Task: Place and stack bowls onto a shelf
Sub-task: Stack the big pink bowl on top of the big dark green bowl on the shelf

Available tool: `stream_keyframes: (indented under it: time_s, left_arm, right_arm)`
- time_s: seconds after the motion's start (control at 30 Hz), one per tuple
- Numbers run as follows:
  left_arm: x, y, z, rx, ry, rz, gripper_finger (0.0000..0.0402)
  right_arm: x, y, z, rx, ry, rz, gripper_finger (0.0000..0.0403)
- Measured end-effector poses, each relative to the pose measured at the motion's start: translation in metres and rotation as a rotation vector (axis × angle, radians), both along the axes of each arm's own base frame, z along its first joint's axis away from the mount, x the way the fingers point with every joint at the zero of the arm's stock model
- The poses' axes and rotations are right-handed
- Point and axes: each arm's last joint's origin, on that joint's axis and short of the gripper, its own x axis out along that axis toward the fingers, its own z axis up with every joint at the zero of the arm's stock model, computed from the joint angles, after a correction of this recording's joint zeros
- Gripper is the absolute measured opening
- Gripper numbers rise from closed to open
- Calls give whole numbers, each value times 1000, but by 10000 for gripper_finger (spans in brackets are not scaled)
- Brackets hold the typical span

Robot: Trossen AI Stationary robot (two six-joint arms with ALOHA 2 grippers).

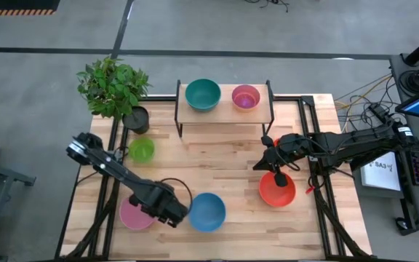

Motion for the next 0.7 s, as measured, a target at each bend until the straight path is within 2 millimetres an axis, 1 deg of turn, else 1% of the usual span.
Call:
stream_keyframes:
  time_s: [0.1,0.23,0.4,0.57,0.7]
  left_arm:
    - [0,-1,-9,27,43,-16,157]
    - [-1,1,-15,82,54,-19,158]
    - [-1,3,-20,133,29,-4,150]
    - [-2,4,-34,129,6,16,139]
    - [-3,5,-43,126,-11,27,121]
  right_arm:
    - [0,0,0,0,0,0,9]
    - [0,0,0,2,0,-1,9]
    - [0,0,0,2,1,-1,9]
    - [0,0,0,1,0,-1,9]
    - [0,0,0,2,1,-1,9]
